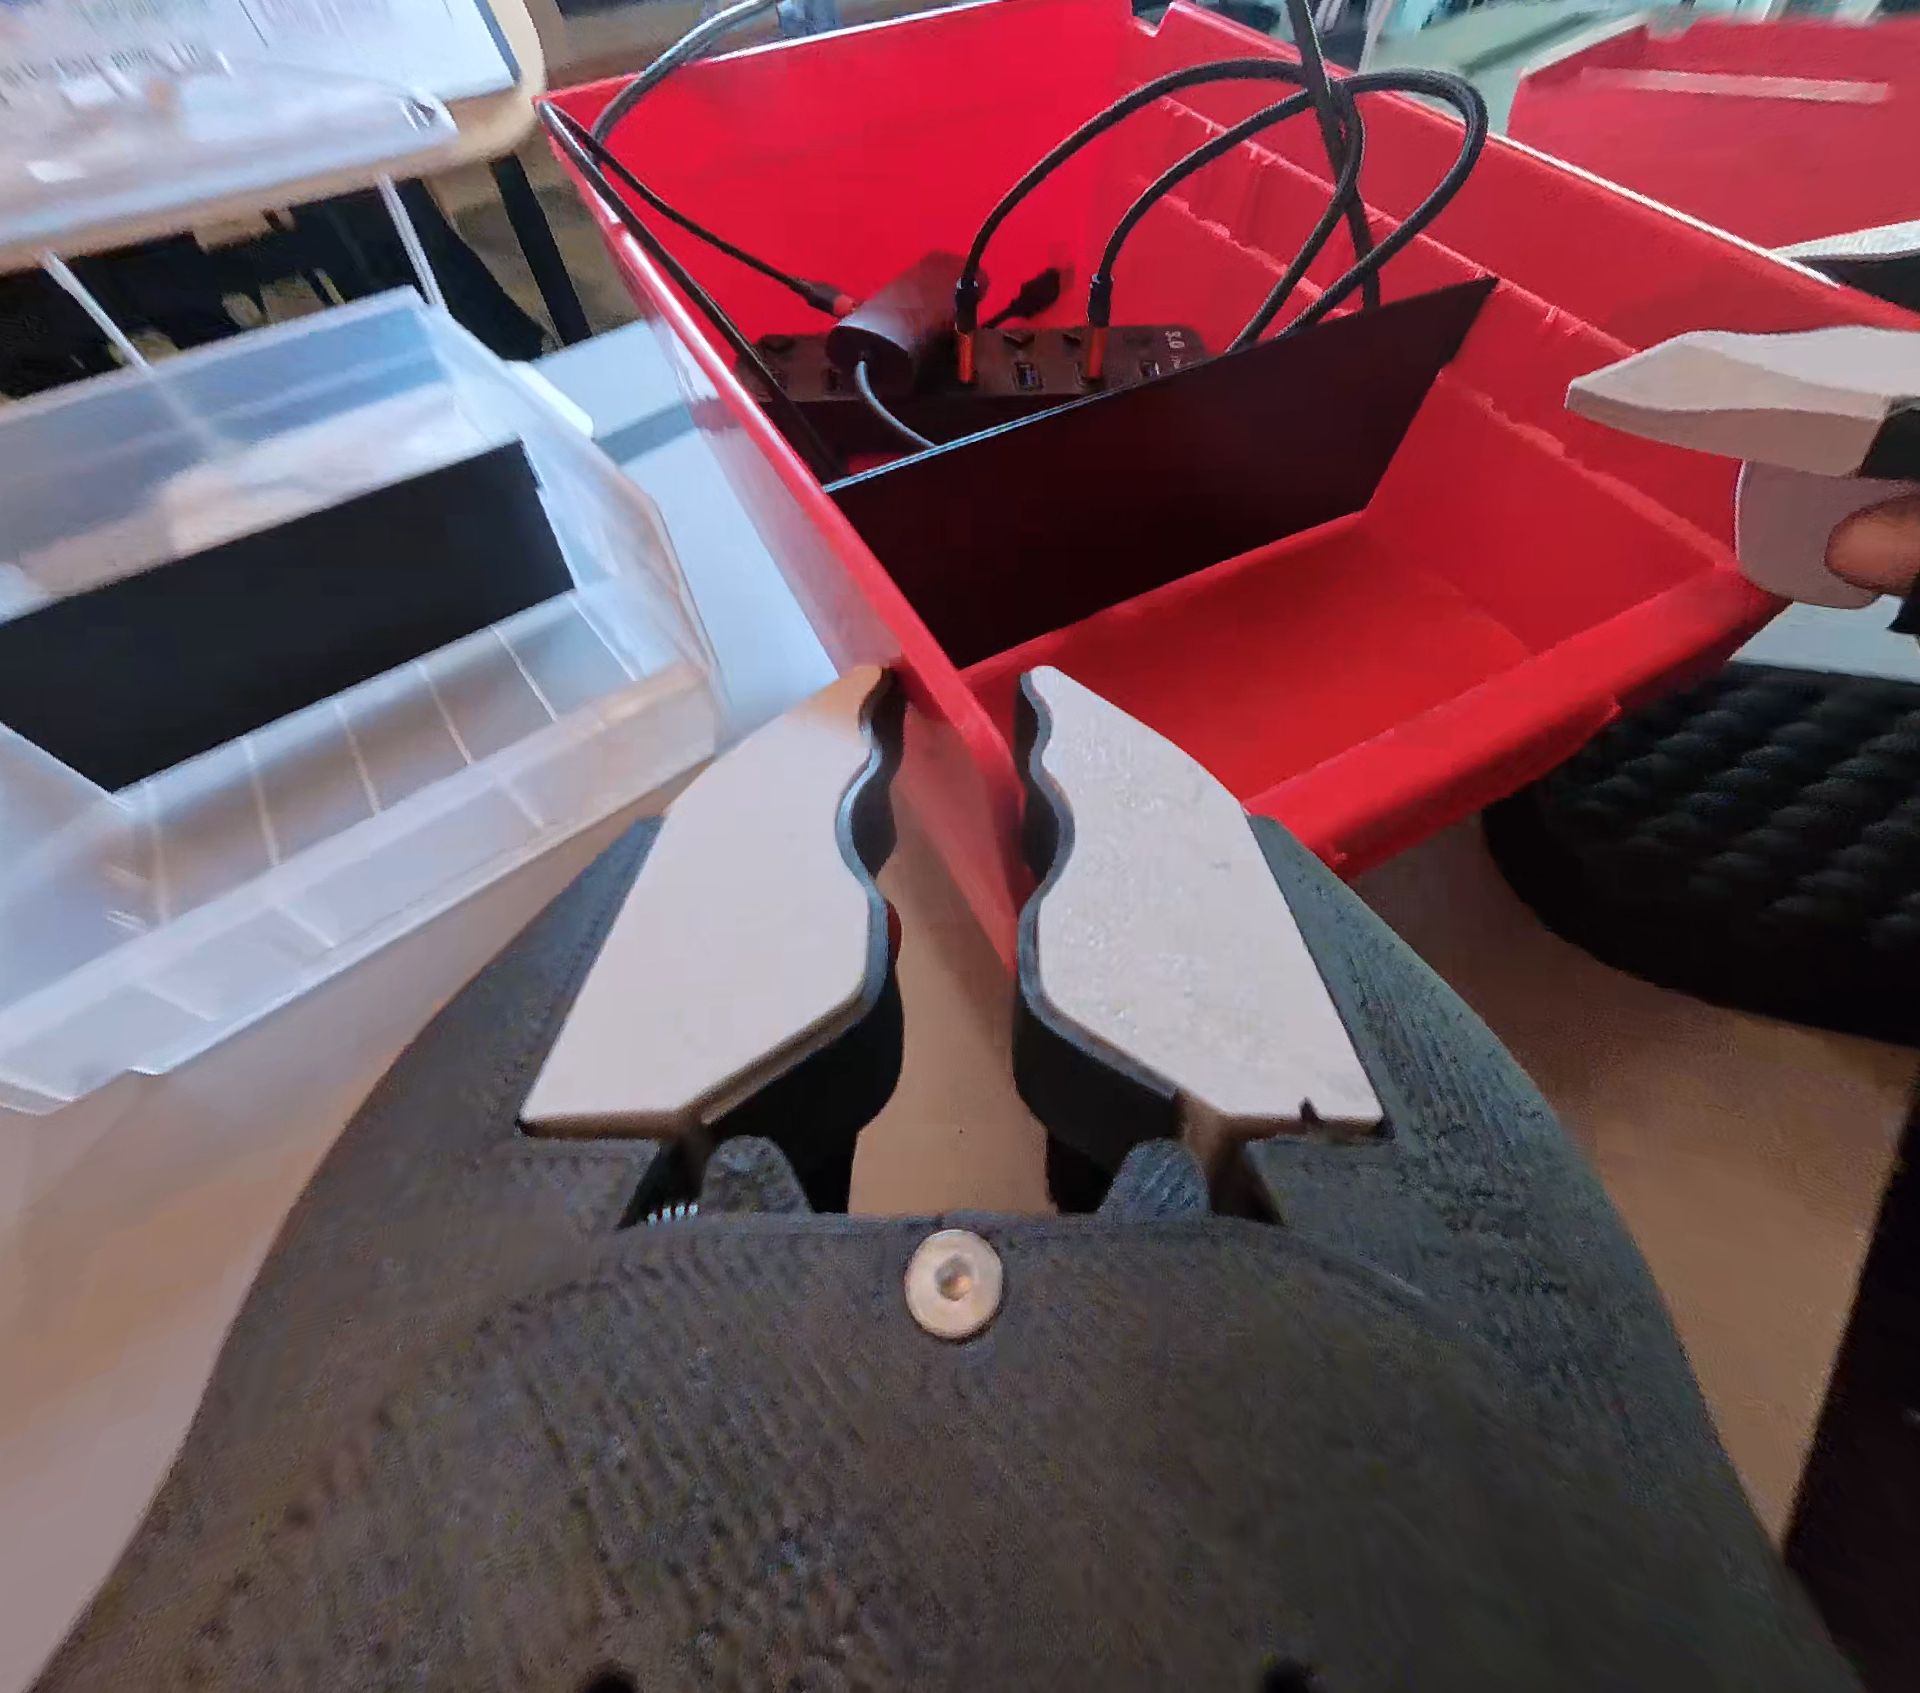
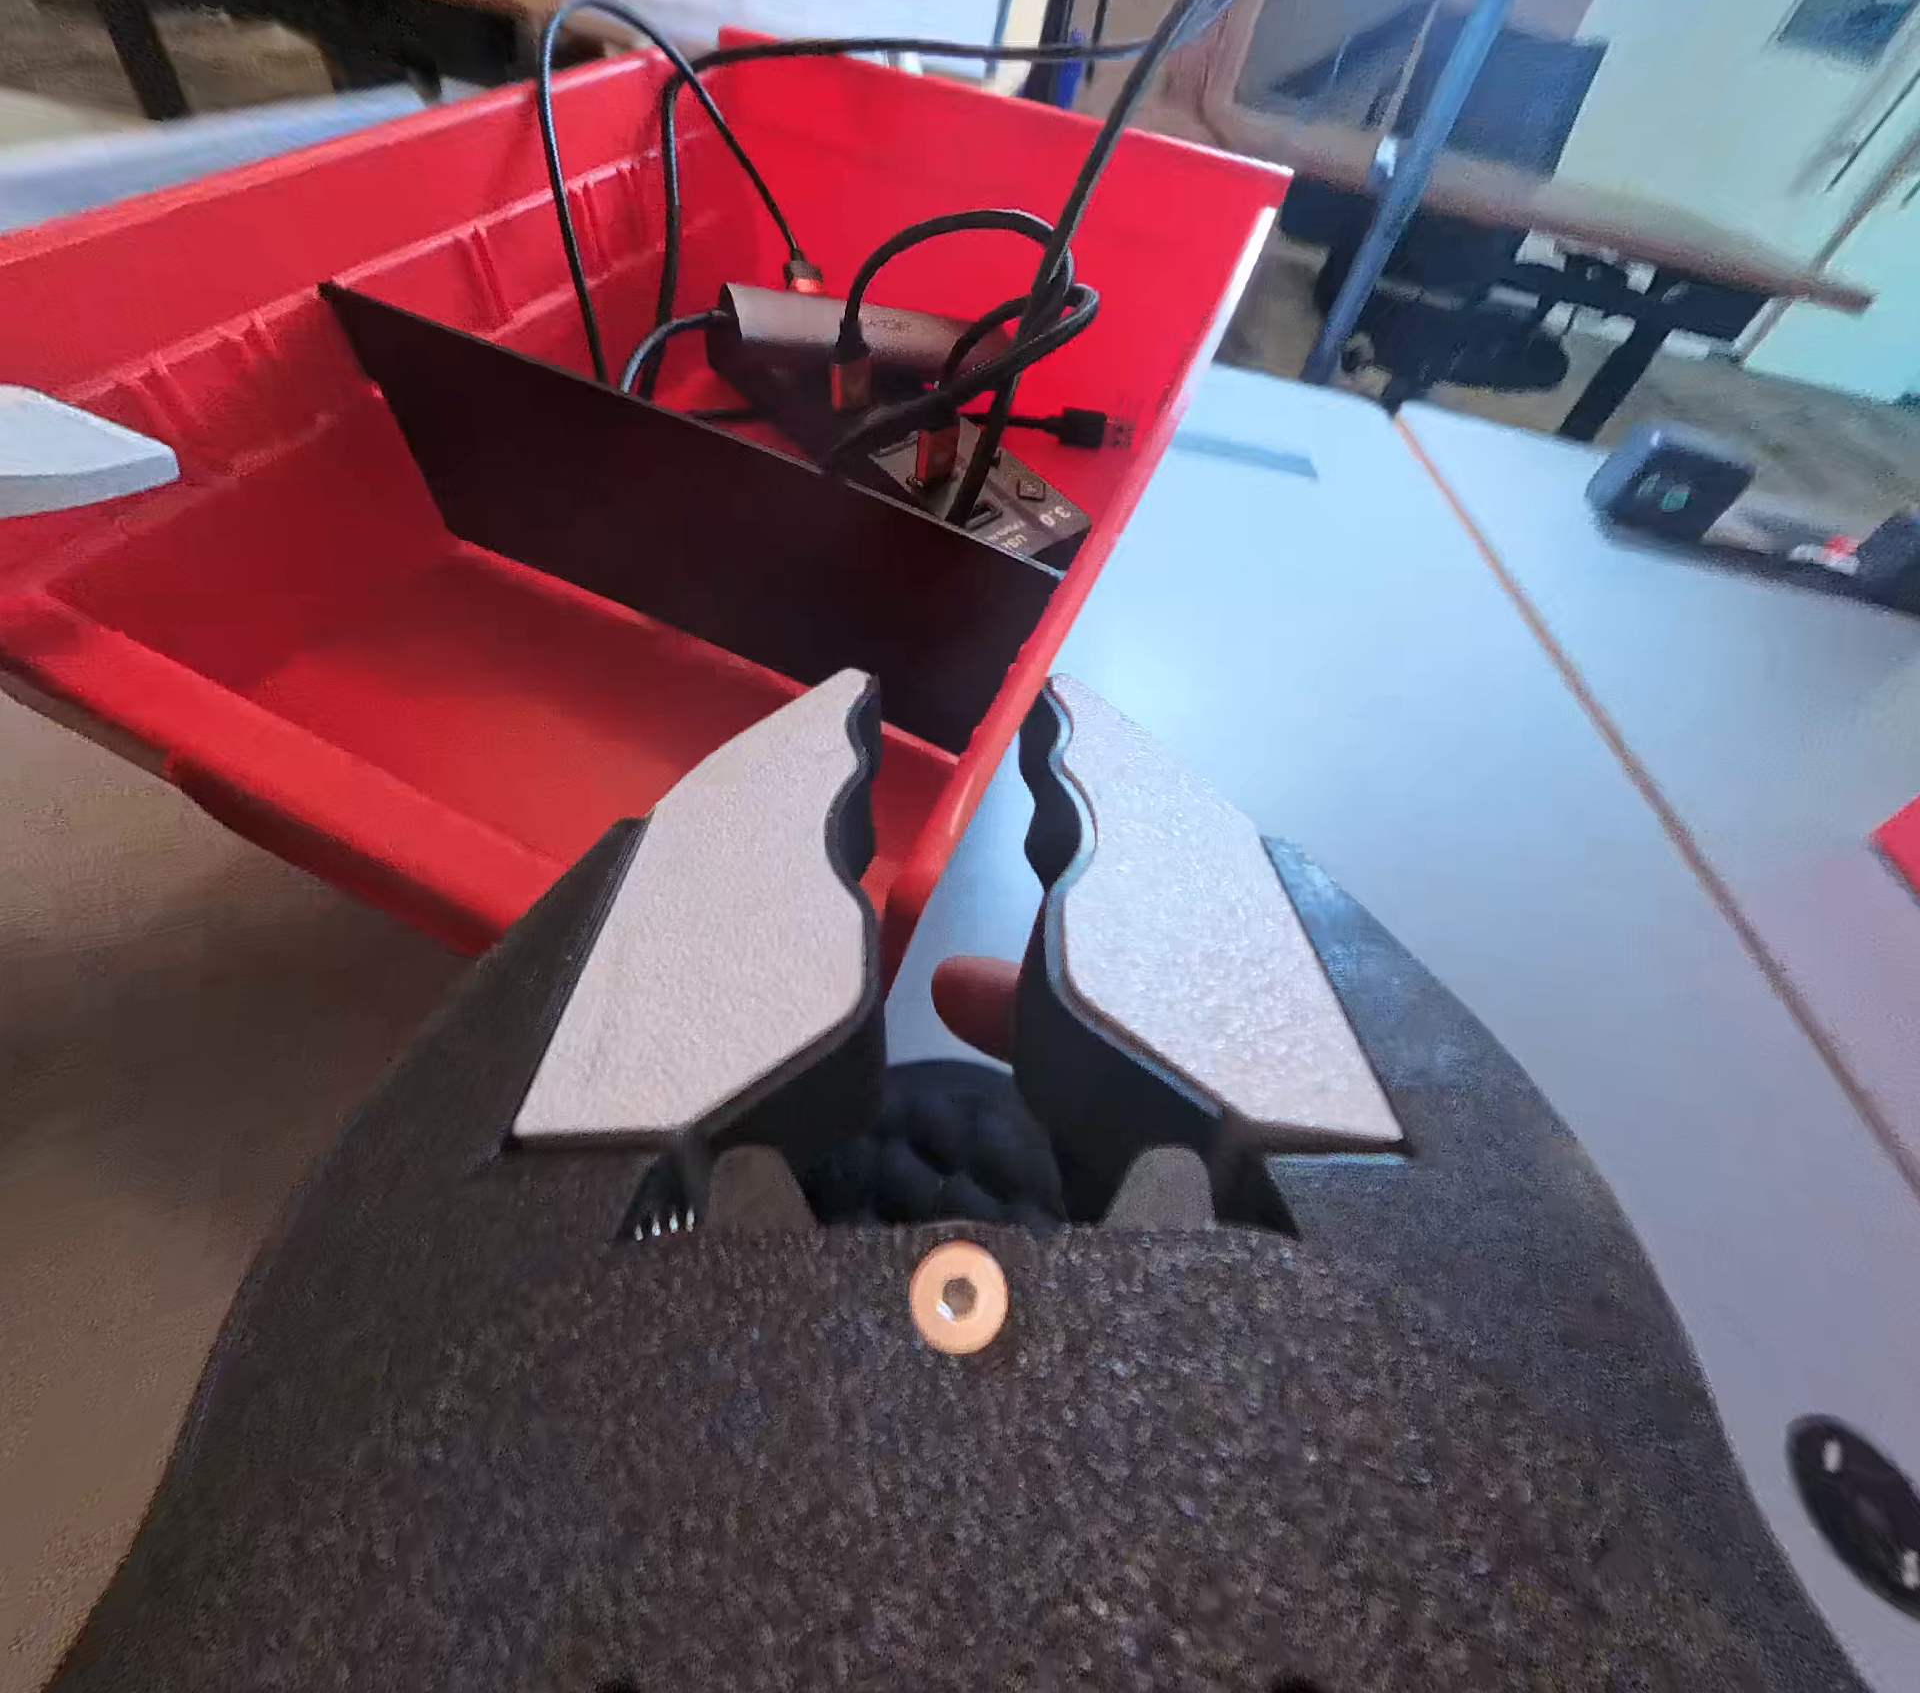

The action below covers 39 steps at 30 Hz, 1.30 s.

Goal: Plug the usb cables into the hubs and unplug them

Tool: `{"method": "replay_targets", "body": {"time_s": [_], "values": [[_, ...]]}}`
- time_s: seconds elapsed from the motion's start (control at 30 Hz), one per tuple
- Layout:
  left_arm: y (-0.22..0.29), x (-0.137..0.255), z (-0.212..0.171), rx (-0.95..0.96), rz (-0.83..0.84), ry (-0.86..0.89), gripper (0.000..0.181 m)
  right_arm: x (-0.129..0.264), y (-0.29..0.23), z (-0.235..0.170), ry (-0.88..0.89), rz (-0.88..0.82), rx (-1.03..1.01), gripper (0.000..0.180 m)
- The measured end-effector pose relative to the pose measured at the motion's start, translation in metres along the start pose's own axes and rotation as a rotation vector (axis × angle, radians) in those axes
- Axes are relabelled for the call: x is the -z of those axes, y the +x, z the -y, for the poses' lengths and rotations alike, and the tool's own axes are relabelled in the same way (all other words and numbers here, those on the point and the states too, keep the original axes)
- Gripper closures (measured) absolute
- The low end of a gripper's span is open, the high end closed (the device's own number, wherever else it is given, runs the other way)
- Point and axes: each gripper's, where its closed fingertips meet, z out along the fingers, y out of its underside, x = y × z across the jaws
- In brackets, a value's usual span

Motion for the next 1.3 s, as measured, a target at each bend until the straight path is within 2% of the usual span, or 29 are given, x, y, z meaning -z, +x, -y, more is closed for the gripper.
{"method": "replay_targets", "body": {"time_s": [0.03,0.17,0.3,0.43,0.6,0.73,0.9,0.97,1.03,1.07,1.1,1.17,1.23,1.3], "values": [[-0.001,0.01,0.012,-0.001,0.009,0.028,0.16,0.006,-0.002,0.017,0.028,0.012,0.008,0.155],[-0.03,0.063,0.053,-0.026,0.118,0.102,0.16,0.016,-0.034,0.087,0.166,0.097,0.027,0.156],[-0.089,0.13,0.067,-0.035,0.296,0.129,0.161,0.0,-0.105,0.144,0.272,0.241,0.042,0.156],[-0.158,0.201,0.05,-0.002,0.485,0.099,0.161,-0.036,-0.203,0.17,0.281,0.43,0.048,0.156],[-0.235,0.257,-0.01,0.082,0.653,0.009,0.162,-0.091,-0.319,0.154,0.207,0.618,0.033,0.156],[-0.276,0.259,-0.07,0.173,0.662,-0.042,0.164,-0.129,-0.37,0.114,0.126,0.667,0.02,0.156],[-0.299,0.232,-0.124,0.249,0.64,-0.09,0.165,-0.166,-0.387,0.066,0.025,0.664,0.034,0.154],[-0.306,0.221,-0.135,0.255,0.618,-0.14,0.163,-0.179,-0.391,0.048,-0.059,0.693,0.068,0.146],[-0.314,0.214,-0.126,0.245,0.581,-0.132,0.16,-0.18,-0.387,0.051,-0.05,0.733,0.103,0.142],[-0.318,0.214,-0.121,0.241,0.569,-0.153,0.152,-0.179,-0.381,0.057,-0.033,0.734,0.133,0.136],[-0.322,0.219,-0.109,0.204,0.59,-0.141,0.142,-0.175,-0.373,0.065,-0.013,0.749,0.158,0.126],[-0.32,0.23,-0.076,0.044,0.612,-0.114,0.142,-0.165,-0.355,0.074,-0.025,0.813,0.197,0.116],[-0.3,0.226,-0.053,-0.101,0.506,-0.159,0.146,-0.169,-0.329,0.071,-0.079,0.825,0.301,0.11],[-0.274,0.209,-0.054,-0.16,0.335,-0.28,0.142,-0.185,-0.304,0.056,-0.182,0.8,0.476,0.107]]}}
